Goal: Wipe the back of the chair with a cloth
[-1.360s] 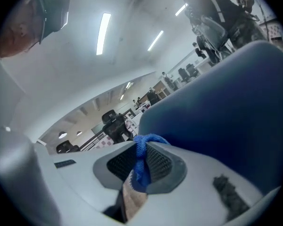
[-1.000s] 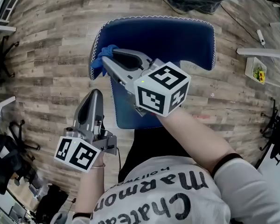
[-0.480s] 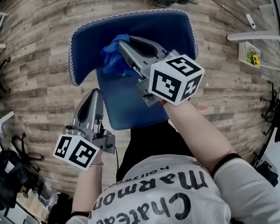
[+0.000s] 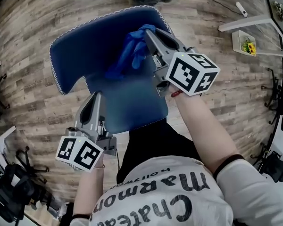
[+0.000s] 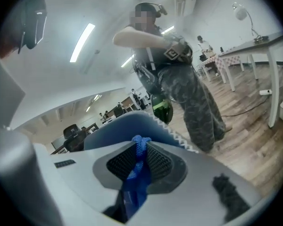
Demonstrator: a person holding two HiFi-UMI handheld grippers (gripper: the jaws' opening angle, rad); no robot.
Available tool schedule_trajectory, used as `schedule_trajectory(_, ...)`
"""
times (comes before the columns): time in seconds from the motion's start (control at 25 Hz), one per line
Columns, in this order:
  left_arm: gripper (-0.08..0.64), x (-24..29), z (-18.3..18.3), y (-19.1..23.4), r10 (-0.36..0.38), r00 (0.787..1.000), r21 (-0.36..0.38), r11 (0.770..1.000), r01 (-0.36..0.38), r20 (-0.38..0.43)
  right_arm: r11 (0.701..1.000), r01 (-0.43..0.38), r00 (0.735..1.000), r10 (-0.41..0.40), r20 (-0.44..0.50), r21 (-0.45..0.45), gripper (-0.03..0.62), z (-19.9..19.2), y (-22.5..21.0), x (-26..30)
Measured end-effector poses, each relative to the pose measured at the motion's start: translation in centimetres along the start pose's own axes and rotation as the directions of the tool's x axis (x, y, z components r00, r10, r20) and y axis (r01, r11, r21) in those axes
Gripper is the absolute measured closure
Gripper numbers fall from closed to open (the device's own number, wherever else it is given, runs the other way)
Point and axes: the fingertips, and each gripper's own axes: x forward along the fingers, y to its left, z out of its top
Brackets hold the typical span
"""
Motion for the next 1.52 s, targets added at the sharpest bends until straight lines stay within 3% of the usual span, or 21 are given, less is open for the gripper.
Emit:
schedule_trajectory(0.36,0.552,-0.4,0.8,-1.3,-0.008,0.998,-0.015,1.0,0.009,0.054,0.997,0.08,0.995,-0.078,0.061,-0.024,0.523,2.9,-3.6,-3.7)
schedule_trajectory(0.6,0.552,-2.2,0.8,-1.2,0.049,0.996,0.058,0.997,-0.053,0.07,0.992,0.127,0.986,-0.124,0.11,-0.026,0.523,4.2,-4.3,-5.8)
schedule_trajectory(0.84,0.552,-3.6,0.2,0.8,0.089,0.991,-0.071,0.994,-0.082,0.104,0.993,0.104,0.993,-0.1,0.068,-0.058,0.523,2.8,-2.7,-4.8)
schedule_trajectory(1.0,0.552,-4.8,0.3,2.3,0.126,0.983,-0.111,0.988,-0.111,0.132,0.99,0.04,0.999,-0.041,-0.004,-0.133,0.523,0.5,0.3,-2.2)
schedule_trajectory(1.16,0.552,-7.0,0.6,5.0,0.186,0.97,-0.151,0.975,-0.163,0.158,0.974,-0.081,0.994,0.063,-0.091,-0.213,0.523,-2.3,5.3,1.6)
schedule_trajectory(1.32,0.552,-9.2,0.2,7.2,0.246,0.951,-0.207,0.956,-0.207,0.186,0.932,-0.222,0.966,0.17,-0.195,-0.285,0.523,-5.8,10.7,4.4)
schedule_trajectory(1.52,0.552,-12.5,-0.1,9.2,0.321,0.923,-0.258,0.929,-0.264,0.21,0.889,-0.367,0.912,0.287,-0.291,-0.273,0.523,-9.7,16.8,6.4)
